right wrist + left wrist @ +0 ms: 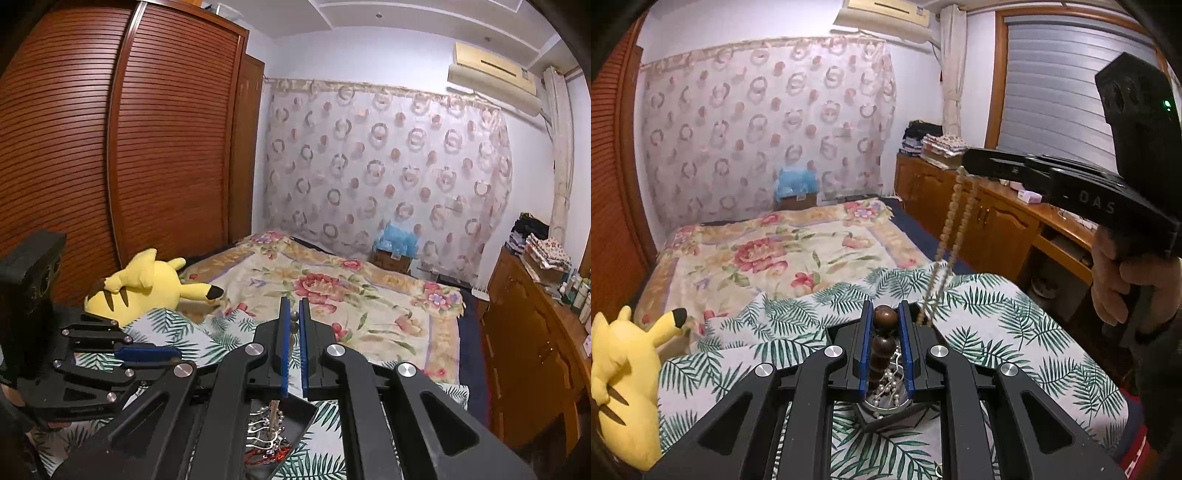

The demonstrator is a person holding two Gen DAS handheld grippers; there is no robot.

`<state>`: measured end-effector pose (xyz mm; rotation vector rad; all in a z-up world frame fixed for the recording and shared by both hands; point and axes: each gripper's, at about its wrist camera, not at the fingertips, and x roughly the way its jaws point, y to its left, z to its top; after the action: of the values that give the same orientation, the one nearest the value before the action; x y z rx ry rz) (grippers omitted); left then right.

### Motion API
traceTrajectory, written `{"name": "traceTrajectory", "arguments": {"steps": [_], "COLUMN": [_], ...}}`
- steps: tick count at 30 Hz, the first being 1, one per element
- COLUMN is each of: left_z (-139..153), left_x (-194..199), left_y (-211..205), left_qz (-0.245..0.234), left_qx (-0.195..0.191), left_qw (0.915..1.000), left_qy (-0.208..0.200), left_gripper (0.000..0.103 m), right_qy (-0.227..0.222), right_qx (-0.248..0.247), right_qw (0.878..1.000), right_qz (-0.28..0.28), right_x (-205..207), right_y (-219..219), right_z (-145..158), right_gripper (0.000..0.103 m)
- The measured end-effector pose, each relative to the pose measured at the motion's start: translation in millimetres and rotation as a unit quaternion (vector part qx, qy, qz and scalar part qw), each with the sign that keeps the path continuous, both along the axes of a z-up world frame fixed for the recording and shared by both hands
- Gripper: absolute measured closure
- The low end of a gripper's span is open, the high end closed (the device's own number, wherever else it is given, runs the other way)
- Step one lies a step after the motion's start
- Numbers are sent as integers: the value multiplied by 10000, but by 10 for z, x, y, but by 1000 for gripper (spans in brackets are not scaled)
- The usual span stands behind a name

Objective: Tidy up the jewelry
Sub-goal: 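Lower the bead bracelet into the black box with the left tool while the right tool drops the pearls in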

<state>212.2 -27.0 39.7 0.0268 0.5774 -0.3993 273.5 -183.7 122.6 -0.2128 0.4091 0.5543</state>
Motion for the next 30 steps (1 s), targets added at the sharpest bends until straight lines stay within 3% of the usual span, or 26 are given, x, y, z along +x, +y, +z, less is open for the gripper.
{"name": "traceTrajectory", "arguments": {"steps": [9, 18, 24, 26, 30], "left_z": [-59, -259, -507, -578, -722], "left_x": [177, 321, 406, 419, 461], "left_y": [23, -72, -93, -103, -141], "left_qz": [14, -8, 30, 46, 62], "left_qx": [2, 102, 191, 213, 300], "left_qw": [9999, 9995, 9982, 9978, 9967], "left_qy": [107, 297, 560, 622, 757], "left_gripper": [91, 90, 90, 90, 90], "right_qy": [182, 911, 1160, 1178, 1247], "right_qx": [-78, -273, -334, -325, -279], "right_qw": [9998, 9955, 9927, 9925, 9917], "right_qz": [-28, 3, -52, -80, -139], "right_x": [198, 281, 256, 225, 134], "right_y": [77, 103, 30, -20, -122], "right_z": [-351, -999, -1218, -1251, -1344], "right_gripper": [97, 97, 96, 95, 82]}}
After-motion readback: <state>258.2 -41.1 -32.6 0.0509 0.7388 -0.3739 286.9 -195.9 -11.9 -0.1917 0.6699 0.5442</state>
